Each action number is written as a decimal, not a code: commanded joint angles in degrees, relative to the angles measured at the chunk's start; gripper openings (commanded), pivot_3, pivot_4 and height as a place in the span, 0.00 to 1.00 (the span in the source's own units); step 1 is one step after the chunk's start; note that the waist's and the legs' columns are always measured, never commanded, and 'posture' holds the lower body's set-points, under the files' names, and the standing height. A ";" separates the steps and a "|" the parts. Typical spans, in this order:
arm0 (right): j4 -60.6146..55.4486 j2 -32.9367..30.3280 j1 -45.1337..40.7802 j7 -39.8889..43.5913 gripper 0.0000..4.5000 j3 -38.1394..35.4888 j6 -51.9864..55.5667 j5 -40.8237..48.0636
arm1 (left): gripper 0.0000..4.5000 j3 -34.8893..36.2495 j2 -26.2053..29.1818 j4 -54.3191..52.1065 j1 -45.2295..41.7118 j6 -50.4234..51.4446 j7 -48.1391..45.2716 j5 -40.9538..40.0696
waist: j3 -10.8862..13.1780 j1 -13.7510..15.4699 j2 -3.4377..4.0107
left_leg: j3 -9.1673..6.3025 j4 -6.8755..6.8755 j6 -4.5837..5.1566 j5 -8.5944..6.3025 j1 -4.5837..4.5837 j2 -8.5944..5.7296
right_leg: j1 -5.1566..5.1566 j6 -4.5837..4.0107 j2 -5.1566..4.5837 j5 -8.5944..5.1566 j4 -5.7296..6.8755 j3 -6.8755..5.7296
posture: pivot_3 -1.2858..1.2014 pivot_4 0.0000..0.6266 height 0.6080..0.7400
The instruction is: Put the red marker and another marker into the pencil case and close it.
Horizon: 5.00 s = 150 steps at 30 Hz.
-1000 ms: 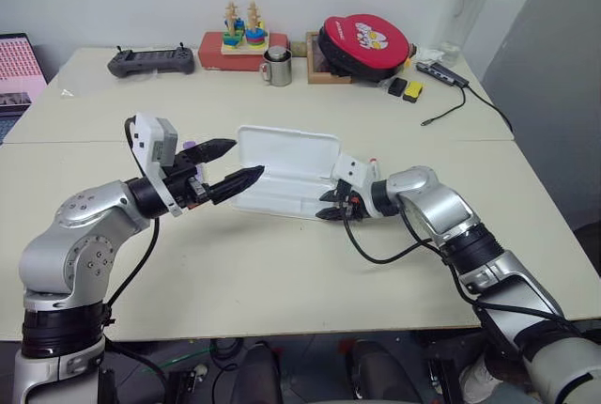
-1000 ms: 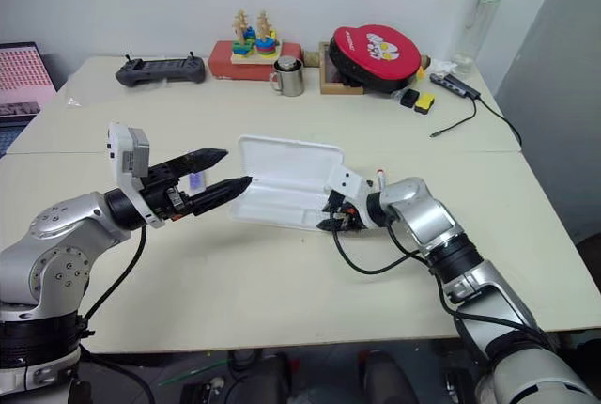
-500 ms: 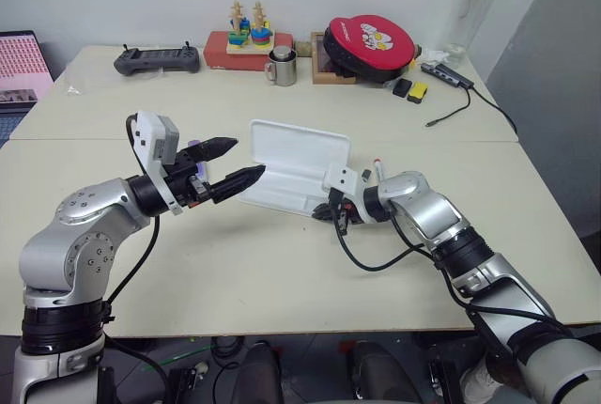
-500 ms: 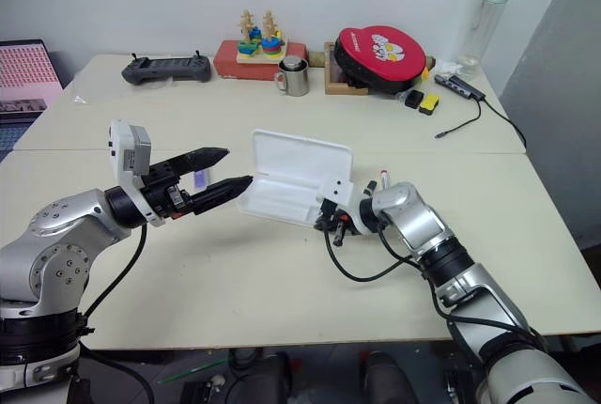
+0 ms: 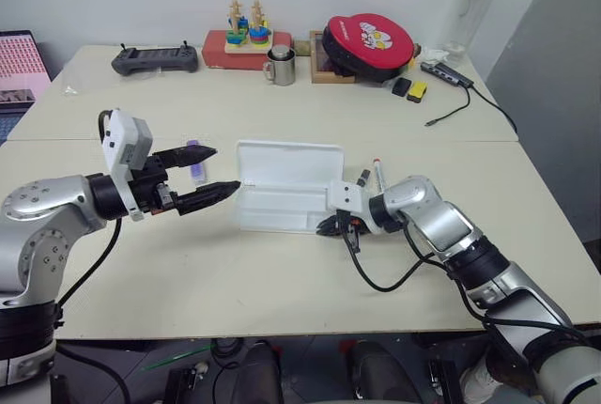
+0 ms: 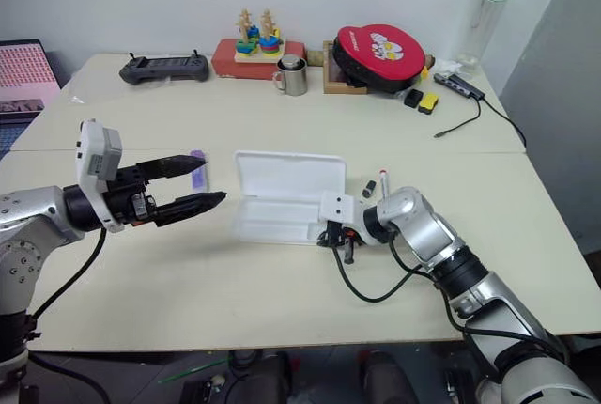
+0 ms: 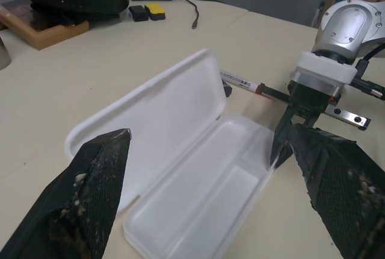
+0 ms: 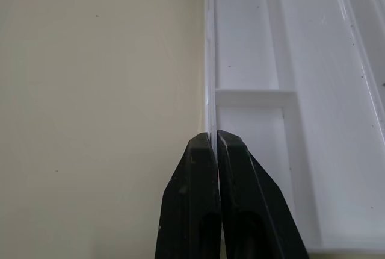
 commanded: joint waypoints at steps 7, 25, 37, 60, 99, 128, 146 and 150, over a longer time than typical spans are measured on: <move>-3.70 0.95 0.40 -0.26 0.10 -0.57 -1.17 0.26 | 1.00 -3.18 -2.53 -2.81 -2.78 -0.35 0.37 -0.84 | 0.00 0.06 0.00 | 0.00 0.03 0.00 0.00 0.00 0.00 | 0.01 0.02 0.00 0.01 0.01 0.00 | 0.52 0.24 1.00; -32.05 6.65 20.55 -36.19 0.98 -29.97 24.53 5.31 | 1.00 -15.28 -11.58 2.05 -15.45 -1.02 -1.11 2.51 | -0.01 1.12 -0.03 | -0.07 0.08 0.00 0.01 -0.05 -0.03 | 0.03 0.02 0.00 0.03 0.02 -0.01 | 0.52 0.24 1.00; -25.43 13.68 20.85 -51.25 0.98 -30.71 28.01 3.22 | 1.00 -18.13 -14.40 8.38 -20.12 -3.97 -4.77 5.77 | -0.01 0.21 -0.02 | -0.05 0.07 0.02 0.02 -0.05 -0.05 | 0.02 0.07 0.01 0.08 0.00 0.05 | 0.52 0.24 1.00; -24.28 14.22 19.99 -57.02 0.06 -32.97 25.94 4.31 | 1.00 -18.22 -18.20 11.83 -23.60 -8.56 -5.30 8.54 | -0.01 0.21 -0.02 | -0.06 0.08 0.02 0.01 -0.07 -0.05 | 0.04 0.09 0.01 0.08 -0.01 0.05 | 0.52 0.24 1.00; 12.51 7.62 -6.63 -4.43 0.06 -3.48 -14.45 2.00 | 1.00 9.65 -3.11 -1.71 7.50 1.85 3.73 -1.55 | 0.14 -0.05 0.07 | -0.04 0.00 0.01 0.01 -0.02 0.05 | -0.02 -0.03 0.04 0.01 0.02 -0.03 | 0.52 0.24 1.00; -15.90 10.29 -6.89 -22.30 1.00 -25.46 7.36 18.88 | 1.00 -0.16 -19.30 34.38 -19.67 -0.07 39.62 17.13 | 0.09 1.27 0.00 | -0.14 0.03 0.01 0.01 -0.04 0.01 | 0.01 -0.21 0.06 0.15 0.07 -0.09 | 0.52 0.24 1.00; -23.13 7.43 -4.57 -24.46 1.00 -24.41 11.08 21.19 | 0.90 -7.70 -20.85 54.48 -26.07 -5.66 37.66 27.67 | 0.07 1.28 0.03 | -0.14 0.05 0.01 0.02 0.02 -0.01 | 0.06 -0.05 0.06 0.13 0.14 -0.09 | 0.52 0.24 1.00; -23.76 7.12 -4.71 -24.89 1.00 -24.57 11.36 21.73 | 0.69 -7.81 -21.16 56.60 -27.01 -6.89 37.37 28.54 | 0.06 1.28 0.04 | -0.13 0.09 0.01 0.03 0.03 -0.02 | 0.07 0.10 0.06 0.12 0.14 -0.06 | 0.52 0.24 1.00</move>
